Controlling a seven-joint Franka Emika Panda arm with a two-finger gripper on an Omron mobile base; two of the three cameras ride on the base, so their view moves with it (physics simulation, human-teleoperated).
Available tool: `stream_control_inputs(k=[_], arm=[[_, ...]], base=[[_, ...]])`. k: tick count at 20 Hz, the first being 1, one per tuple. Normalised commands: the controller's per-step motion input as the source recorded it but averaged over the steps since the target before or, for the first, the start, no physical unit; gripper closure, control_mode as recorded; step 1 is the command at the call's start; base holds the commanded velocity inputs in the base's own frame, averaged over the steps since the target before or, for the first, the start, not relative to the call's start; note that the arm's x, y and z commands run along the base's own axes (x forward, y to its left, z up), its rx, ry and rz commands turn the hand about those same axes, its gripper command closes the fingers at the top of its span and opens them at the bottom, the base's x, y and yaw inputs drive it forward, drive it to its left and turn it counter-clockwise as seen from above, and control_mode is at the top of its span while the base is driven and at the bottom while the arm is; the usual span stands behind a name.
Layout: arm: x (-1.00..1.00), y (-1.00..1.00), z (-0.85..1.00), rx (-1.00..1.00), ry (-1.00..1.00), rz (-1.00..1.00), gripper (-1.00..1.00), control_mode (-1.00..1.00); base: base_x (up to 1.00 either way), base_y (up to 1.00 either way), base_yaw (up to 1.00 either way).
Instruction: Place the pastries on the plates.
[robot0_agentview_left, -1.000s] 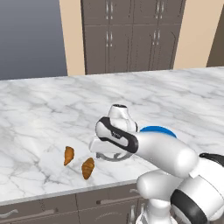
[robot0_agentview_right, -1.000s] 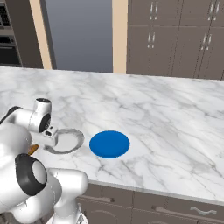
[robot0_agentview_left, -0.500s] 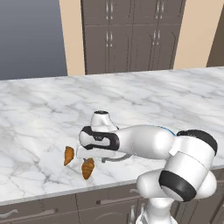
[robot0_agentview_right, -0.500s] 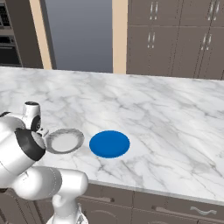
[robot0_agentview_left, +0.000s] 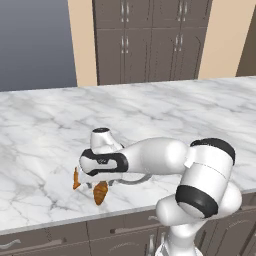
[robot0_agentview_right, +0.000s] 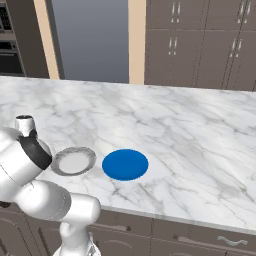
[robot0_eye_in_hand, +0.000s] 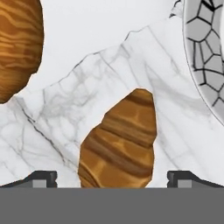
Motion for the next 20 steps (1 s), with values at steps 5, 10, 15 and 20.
stream_control_inputs(k=[5, 10, 15, 20], arm=[[-0.20, 0.00, -0.08, 0.00, 0.00, 0.00, -1.00, -1.00], [-0.30, 0.00, -0.36, 0.00, 0.00, 0.00, -1.00, -1.00], [-0.16, 0.00, -0.43, 0.00, 0.00, -0.01, -1.00, -1.00], [0.19, -0.01, -0.06, 0.00, 0.00, -0.01, -1.00, -1.00]], base=[[0.00, 0.00, 0.00], [0.00, 0.00, 0.00], [0.00, 0.00, 0.00], [0.00, 0.00, 0.00]])
